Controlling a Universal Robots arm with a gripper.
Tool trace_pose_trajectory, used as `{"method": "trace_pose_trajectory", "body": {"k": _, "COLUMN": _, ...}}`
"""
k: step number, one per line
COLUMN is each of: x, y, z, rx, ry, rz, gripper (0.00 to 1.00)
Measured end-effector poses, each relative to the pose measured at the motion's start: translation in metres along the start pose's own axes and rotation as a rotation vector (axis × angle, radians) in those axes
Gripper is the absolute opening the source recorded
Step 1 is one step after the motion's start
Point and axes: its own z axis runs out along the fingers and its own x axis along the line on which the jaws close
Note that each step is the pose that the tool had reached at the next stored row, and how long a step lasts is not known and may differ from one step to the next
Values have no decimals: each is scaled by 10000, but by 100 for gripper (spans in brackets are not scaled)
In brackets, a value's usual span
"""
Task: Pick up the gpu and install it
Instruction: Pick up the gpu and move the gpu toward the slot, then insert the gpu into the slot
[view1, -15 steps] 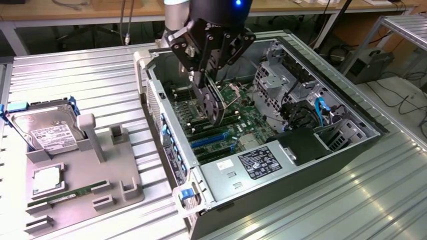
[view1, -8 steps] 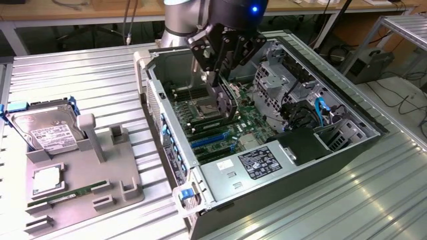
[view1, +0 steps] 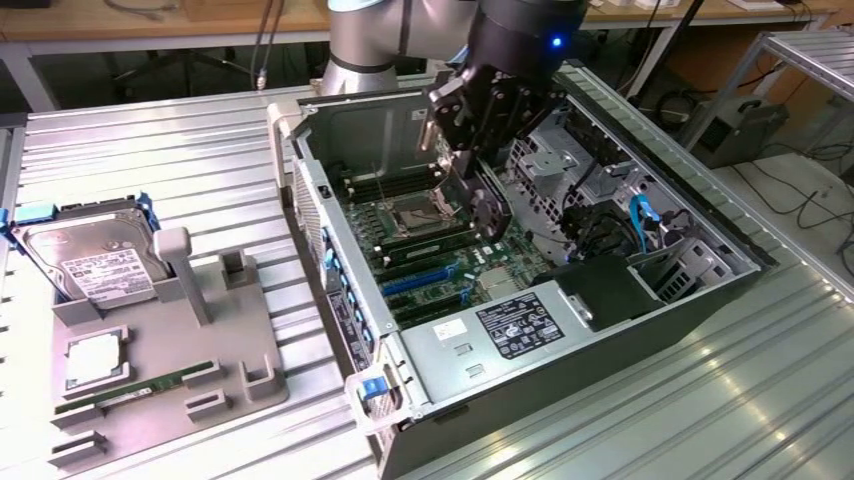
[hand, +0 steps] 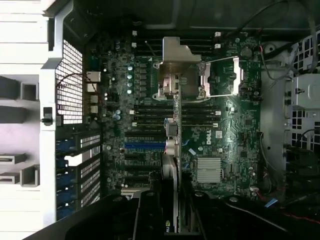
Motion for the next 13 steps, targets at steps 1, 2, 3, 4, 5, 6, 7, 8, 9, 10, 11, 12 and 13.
{"method": "trace_pose_trajectory", "body": {"k": 1, "x": -43, "y": -1, "z": 7, "rx": -1, "ry": 34, "rz": 2, "gripper": 26}}
{"method": "trace_pose_trajectory", "body": {"k": 2, "x": -63, "y": -1, "z": 7, "rx": -2, "ry": 90, "rz": 5, "gripper": 26}}
{"method": "trace_pose_trajectory", "body": {"k": 3, "x": -63, "y": -1, "z": 8, "rx": -2, "ry": 90, "rz": 5, "gripper": 26}}
{"method": "trace_pose_trajectory", "body": {"k": 4, "x": -63, "y": -1, "z": 7, "rx": -1, "ry": 90, "rz": 6, "gripper": 26}}
{"method": "trace_pose_trajectory", "body": {"k": 5, "x": -63, "y": -1, "z": 7, "rx": -1, "ry": 91, "rz": 4, "gripper": 26}}
{"method": "trace_pose_trajectory", "body": {"k": 6, "x": -63, "y": -1, "z": 8, "rx": -1, "ry": 90, "rz": 5, "gripper": 26}}
{"method": "trace_pose_trajectory", "body": {"k": 7, "x": -63, "y": -1, "z": 7, "rx": -2, "ry": 90, "rz": 5, "gripper": 26}}
{"method": "trace_pose_trajectory", "body": {"k": 8, "x": -63, "y": -1, "z": 7, "rx": -1, "ry": 90, "rz": 5, "gripper": 26}}
{"method": "trace_pose_trajectory", "body": {"k": 9, "x": -63, "y": -1, "z": 8, "rx": -1, "ry": 90, "rz": 5, "gripper": 26}}
{"method": "trace_pose_trajectory", "body": {"k": 10, "x": -63, "y": -1, "z": 8, "rx": -2, "ry": 90, "rz": 5, "gripper": 26}}
{"method": "trace_pose_trajectory", "body": {"k": 11, "x": -63, "y": -1, "z": 8, "rx": -2, "ry": 90, "rz": 5, "gripper": 26}}
{"method": "trace_pose_trajectory", "body": {"k": 12, "x": -63, "y": -1, "z": 8, "rx": -2, "ry": 90, "rz": 5, "gripper": 26}}
{"method": "trace_pose_trajectory", "body": {"k": 13, "x": -63, "y": -1, "z": 8, "rx": -1, "ry": 90, "rz": 5, "gripper": 26}}
